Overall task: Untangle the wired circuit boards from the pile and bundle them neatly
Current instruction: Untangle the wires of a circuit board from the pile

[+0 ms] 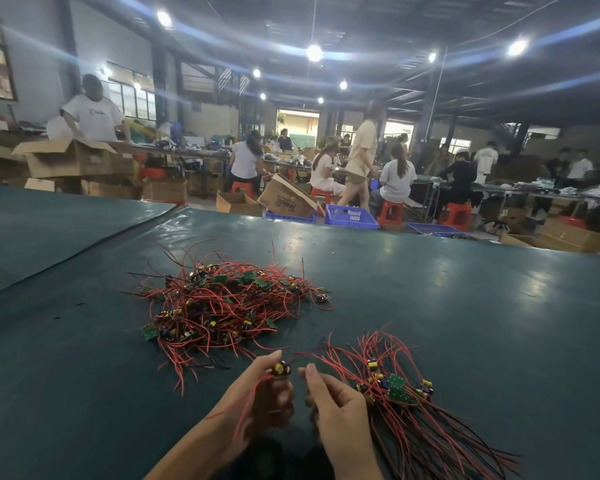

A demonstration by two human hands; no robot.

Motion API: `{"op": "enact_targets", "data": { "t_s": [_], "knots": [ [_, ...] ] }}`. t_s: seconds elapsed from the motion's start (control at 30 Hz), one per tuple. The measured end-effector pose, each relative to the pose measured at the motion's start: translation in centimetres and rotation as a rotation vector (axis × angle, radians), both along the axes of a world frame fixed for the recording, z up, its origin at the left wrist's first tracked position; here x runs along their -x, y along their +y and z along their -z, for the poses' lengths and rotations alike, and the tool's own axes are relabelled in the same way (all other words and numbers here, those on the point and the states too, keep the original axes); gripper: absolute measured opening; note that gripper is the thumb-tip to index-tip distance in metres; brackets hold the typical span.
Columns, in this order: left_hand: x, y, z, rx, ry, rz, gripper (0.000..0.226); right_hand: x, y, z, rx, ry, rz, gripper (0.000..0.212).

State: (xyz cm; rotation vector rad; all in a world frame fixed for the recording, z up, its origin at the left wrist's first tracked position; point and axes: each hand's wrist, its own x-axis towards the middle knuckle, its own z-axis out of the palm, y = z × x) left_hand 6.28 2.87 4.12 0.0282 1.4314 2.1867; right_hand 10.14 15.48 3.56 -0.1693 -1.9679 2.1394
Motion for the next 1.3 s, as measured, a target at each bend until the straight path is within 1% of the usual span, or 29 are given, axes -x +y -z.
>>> {"op": "enact_targets", "data": {
  "t_s": [0.1, 0.17, 0.27, 0.33, 0.37, 0.43, 0.53, 0.6, 0.73, 0.8, 0.83, 0.97, 1.1, 1.2, 1.27, 1.3],
  "knots": [
    [-0.2, 0.2, 0.1, 0.048, -0.055, 0.153, 0.035, 0.1, -0.5, 0.1, 0.008, -0.073, -0.016, 0.022],
    [-0.3, 0.3, 0.1, 0.013, -0.078, 0.187, 0.035, 0.2, -0.7, 0.4, 0.062, -0.076, 0.004, 0.024],
    [-0.1, 0.3, 0.6, 0.016, -0.091, 0.109, 0.051, 0.4, -1.0, 0.5, 0.122, -0.067, 0.058, 0.022],
    [0.0, 0.4, 0.9, 0.013, -0.095, 0.024, 0.053, 0.5, -1.0, 0.5, 0.137, -0.034, 0.084, 0.022],
    [-0.1, 0.5, 0.9, 0.032, -0.075, 0.009, 0.049, 0.5, -0.9, 0.4, 0.131, -0.013, 0.097, 0.023],
    [-0.4, 0.5, 0.8, 0.132, 0.029, 0.017, 0.032, 0.4, -0.7, 0.3, 0.117, 0.034, 0.107, 0.025],
    [-0.5, 0.5, 0.9, 0.238, 0.307, 0.005, 0.008, 0.1, -0.5, -0.1, 0.07, 0.078, 0.079, 0.031],
    [-0.8, 0.5, 0.9, 0.256, 0.452, -0.009, 0.011, 0.1, -0.3, -0.1, 0.042, 0.08, 0.06, 0.029],
    [-1.0, 0.6, 0.8, 0.307, 0.57, -0.035, 0.034, 0.0, 0.0, -0.3, 0.033, 0.082, 0.037, 0.032],
    [-1.0, 0.5, 0.9, 0.348, 0.629, -0.065, 0.048, -0.1, 0.0, -0.3, 0.057, 0.08, 0.03, 0.03],
    [-1.0, 0.5, 1.0, 0.353, 0.641, -0.081, 0.05, 0.0, 0.0, -0.2, 0.081, 0.076, 0.03, 0.029],
    [-1.0, 0.7, 0.9, 0.299, 0.575, -0.125, 0.034, 0.3, 0.1, 0.1, 0.205, 0.01, 0.02, 0.016],
    [-0.8, 0.7, 0.8, 0.305, 0.572, -0.148, 0.038, 0.4, 0.0, 0.5, 0.165, 0.057, 0.042, 0.017],
    [-0.8, 0.8, 1.0, 0.316, 0.583, -0.185, 0.047, 0.2, -0.3, 0.3, 0.126, 0.066, 0.073, 0.006],
    [-0.7, 1.0, 1.1, 0.322, 0.585, -0.185, 0.049, 0.4, -0.4, 0.7, 0.156, 0.055, 0.105, 0.02],
    [-0.7, 1.0, 1.1, 0.312, 0.574, -0.179, 0.048, 0.5, -0.4, 0.7, 0.165, 0.05, 0.12, 0.02]
  ]
}}
